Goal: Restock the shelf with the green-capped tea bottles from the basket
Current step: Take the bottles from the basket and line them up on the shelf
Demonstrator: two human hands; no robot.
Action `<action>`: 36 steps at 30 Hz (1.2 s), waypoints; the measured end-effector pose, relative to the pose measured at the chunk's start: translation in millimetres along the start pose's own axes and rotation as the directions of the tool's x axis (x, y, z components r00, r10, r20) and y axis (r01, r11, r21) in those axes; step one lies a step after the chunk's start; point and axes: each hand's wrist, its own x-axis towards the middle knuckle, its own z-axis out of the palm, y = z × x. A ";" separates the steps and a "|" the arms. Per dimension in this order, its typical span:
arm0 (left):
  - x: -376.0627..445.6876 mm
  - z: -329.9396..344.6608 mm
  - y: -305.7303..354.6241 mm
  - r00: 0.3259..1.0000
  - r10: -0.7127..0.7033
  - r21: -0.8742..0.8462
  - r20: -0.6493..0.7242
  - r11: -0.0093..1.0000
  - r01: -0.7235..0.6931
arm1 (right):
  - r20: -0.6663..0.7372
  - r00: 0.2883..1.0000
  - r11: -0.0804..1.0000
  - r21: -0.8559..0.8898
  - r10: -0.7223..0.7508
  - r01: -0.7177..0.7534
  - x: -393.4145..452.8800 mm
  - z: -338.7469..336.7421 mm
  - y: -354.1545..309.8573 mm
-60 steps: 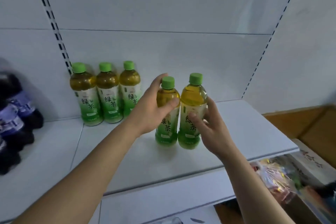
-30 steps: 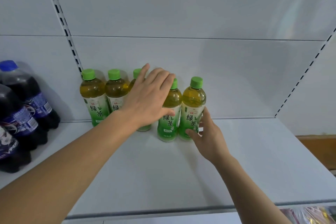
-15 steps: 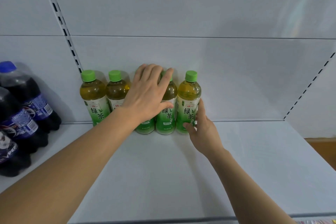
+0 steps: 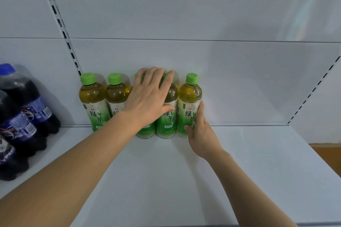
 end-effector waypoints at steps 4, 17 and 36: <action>-0.9 0.8 0.8 1.000 -0.001 0.039 0.017 0.999 0.000 | 0.031 0.999 0.999 -0.040 0.026 -0.024 0.4 -1.5 -5.1; -21.2 -10.6 36.0 0.996 -0.040 -0.068 -0.080 0.997 0.035 | -0.125 0.991 0.830 -0.546 0.055 -0.115 -47.9 -32.3 -0.6; -109.1 -31.1 259.2 0.896 0.423 -0.600 -0.134 0.685 -0.413 | -0.484 0.757 0.524 -0.546 0.440 -0.653 -331.2 -95.3 22.8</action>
